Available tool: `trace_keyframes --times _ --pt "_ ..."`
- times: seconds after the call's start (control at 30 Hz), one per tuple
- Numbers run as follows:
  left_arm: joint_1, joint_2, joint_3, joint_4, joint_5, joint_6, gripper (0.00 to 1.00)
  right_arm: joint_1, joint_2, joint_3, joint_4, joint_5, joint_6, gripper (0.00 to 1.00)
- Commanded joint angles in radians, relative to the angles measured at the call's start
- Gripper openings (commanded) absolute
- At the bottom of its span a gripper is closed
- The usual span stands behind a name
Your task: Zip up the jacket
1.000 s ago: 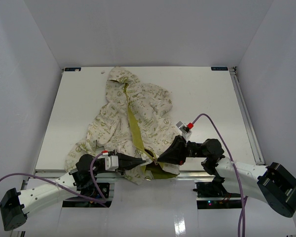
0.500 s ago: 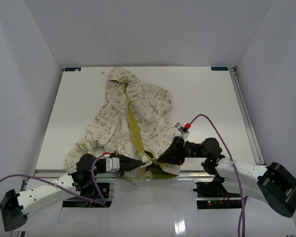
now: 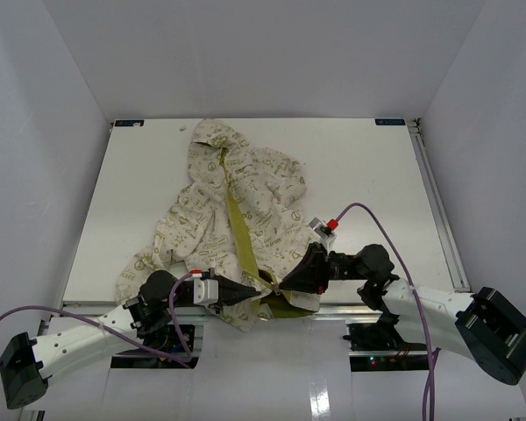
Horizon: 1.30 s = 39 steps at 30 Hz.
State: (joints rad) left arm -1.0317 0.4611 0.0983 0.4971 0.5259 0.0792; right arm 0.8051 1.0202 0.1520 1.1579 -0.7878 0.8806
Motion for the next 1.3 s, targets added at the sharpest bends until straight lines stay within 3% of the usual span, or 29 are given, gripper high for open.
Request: trace_keyframes --times 0.0,0.83,1.27 --pt "-0.001 -0.009 0.046 -0.006 0.025 0.002 0.0 -0.004 0.029 0.043 0.064 -0.057 -0.007 0.08" --pt "-0.001 0.087 0.101 -0.082 0.043 -0.003 0.0 -0.029 -0.013 0.054 -0.053 -0.031 -0.056 0.08" --pt "-0.005 0.118 0.137 -0.127 -0.01 -0.006 0.0 -0.044 -0.083 0.103 -0.306 -0.012 -0.209 0.08"
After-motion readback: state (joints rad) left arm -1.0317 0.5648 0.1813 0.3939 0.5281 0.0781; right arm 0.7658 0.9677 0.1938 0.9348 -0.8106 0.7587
